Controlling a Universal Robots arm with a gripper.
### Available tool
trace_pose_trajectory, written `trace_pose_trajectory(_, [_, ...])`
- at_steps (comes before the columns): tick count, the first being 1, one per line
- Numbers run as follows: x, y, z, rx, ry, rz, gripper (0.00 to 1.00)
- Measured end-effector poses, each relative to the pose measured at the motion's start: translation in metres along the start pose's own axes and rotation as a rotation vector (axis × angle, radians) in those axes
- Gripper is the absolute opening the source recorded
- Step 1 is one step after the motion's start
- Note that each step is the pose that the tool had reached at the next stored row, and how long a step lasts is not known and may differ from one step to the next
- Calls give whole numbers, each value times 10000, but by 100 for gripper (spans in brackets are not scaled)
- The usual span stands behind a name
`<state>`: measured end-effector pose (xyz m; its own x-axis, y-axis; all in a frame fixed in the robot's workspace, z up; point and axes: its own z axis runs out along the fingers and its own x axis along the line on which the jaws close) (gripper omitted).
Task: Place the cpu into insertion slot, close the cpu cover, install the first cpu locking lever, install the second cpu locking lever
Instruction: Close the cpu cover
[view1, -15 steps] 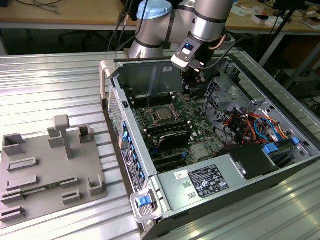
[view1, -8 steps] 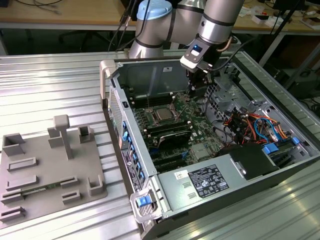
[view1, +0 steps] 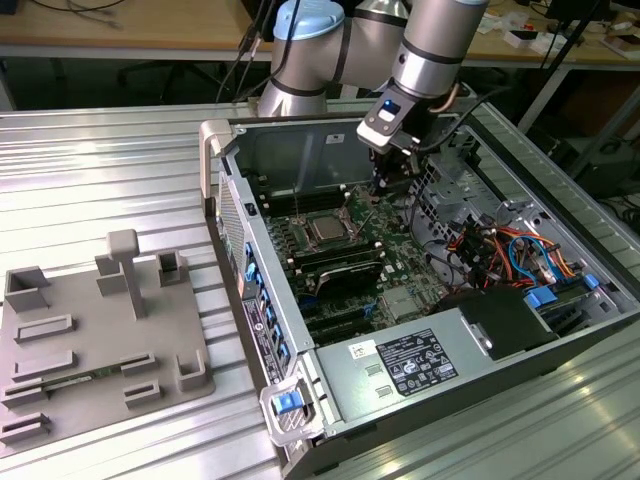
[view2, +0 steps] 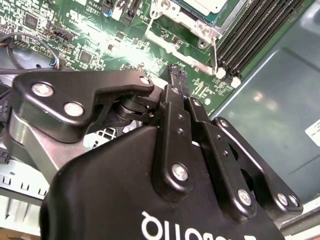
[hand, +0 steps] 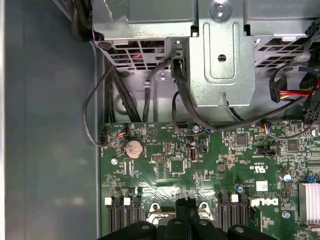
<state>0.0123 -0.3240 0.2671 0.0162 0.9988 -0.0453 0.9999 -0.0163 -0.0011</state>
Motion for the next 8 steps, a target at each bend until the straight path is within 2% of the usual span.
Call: trace_pose_trajectory(8, [0, -60, 9, 17, 3, -1, 11])
